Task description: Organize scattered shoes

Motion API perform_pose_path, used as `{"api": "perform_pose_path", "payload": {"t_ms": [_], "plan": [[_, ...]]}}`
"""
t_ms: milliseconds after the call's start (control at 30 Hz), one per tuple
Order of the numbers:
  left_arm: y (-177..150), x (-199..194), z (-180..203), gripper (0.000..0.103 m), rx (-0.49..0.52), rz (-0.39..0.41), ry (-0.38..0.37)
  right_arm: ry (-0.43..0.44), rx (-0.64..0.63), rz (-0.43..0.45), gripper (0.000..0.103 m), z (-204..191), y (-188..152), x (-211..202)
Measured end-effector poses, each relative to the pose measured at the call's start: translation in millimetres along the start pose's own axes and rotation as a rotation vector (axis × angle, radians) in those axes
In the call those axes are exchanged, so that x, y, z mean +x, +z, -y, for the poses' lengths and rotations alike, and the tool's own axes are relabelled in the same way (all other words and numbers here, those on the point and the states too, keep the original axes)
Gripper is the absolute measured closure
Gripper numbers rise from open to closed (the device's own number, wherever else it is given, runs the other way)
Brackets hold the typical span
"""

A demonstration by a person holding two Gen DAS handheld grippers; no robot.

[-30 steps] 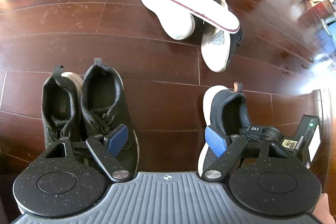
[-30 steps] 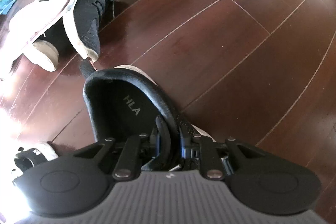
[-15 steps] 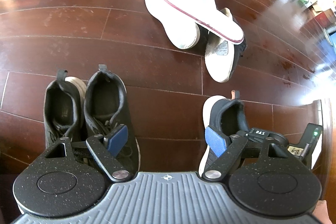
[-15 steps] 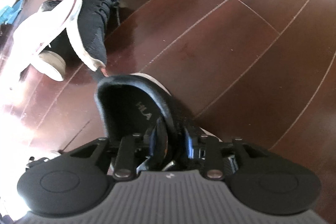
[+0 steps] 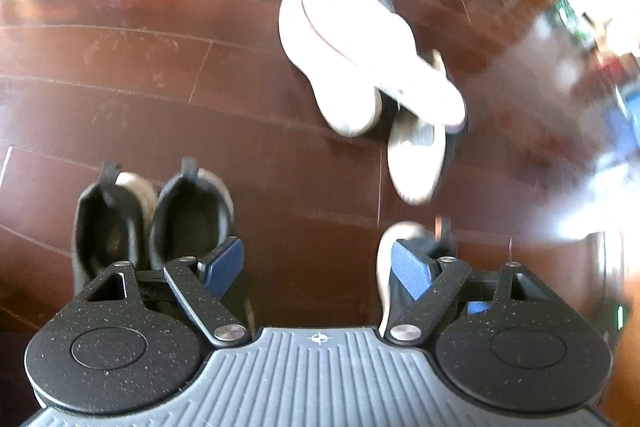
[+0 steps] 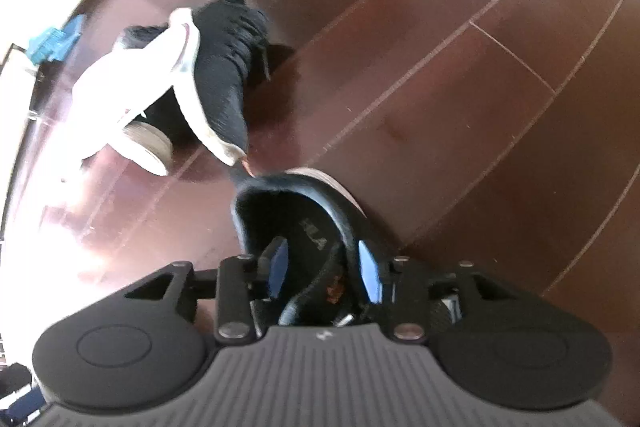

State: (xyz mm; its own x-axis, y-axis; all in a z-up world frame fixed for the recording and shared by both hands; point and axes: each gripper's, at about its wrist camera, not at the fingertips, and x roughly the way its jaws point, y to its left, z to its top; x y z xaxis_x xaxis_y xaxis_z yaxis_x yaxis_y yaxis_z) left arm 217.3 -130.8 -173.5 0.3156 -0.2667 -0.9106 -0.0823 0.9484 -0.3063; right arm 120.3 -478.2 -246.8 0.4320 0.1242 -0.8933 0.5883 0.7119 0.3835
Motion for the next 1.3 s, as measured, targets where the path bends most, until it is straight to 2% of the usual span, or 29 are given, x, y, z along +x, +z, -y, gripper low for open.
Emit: {"api": "perform_pose_path", "payload": {"t_ms": [133, 267, 400, 467, 633, 800, 933, 1000, 1033, 1067, 1233, 1300], "plan": [[44, 28, 0, 0.018, -0.107, 0.048, -0.04, 0.093, -0.035, 0.048, 0.057, -8, 4, -15], [91, 58, -6, 0.017, -0.179, 0.146, -0.074, 0.173, -0.071, 0.086, 0.055, -16, 14, -28], [124, 96, -18, 0.017, -0.239, 0.172, -0.075, 0.226, -0.1, 0.087, 0.054, -22, 25, -28], [142, 122, -33, 0.017, -0.34, 0.167, -0.101, 0.246, -0.106, 0.08, 0.054, -26, 31, -24], [154, 152, -43, 0.017, -0.428, 0.166, -0.131, 0.302, -0.1, 0.052, 0.053, -36, 38, -10], [149, 183, -57, 0.02, -0.599, 0.139, -0.206, 0.319, -0.106, 0.023, 0.053, -46, 39, -1], [153, 198, -63, 0.029, -0.699, 0.129, -0.286, 0.309, -0.112, 0.011, 0.053, -50, 42, 0], [154, 198, -62, 0.038, -0.695, 0.132, -0.303, 0.296, -0.123, 0.002, 0.053, -52, 44, 0], [156, 198, -60, 0.049, -0.684, 0.131, -0.325, 0.291, -0.129, -0.002, 0.053, -52, 44, 0], [159, 197, -57, 0.055, -0.672, 0.124, -0.349, 0.287, -0.133, -0.004, 0.053, -52, 44, -1], [164, 189, -56, 0.071, -0.636, 0.109, -0.348, 0.262, -0.137, -0.013, 0.053, -52, 41, 4], [167, 186, -56, 0.074, -0.627, 0.108, -0.363, 0.256, -0.137, -0.017, 0.053, -53, 38, 6]]}}
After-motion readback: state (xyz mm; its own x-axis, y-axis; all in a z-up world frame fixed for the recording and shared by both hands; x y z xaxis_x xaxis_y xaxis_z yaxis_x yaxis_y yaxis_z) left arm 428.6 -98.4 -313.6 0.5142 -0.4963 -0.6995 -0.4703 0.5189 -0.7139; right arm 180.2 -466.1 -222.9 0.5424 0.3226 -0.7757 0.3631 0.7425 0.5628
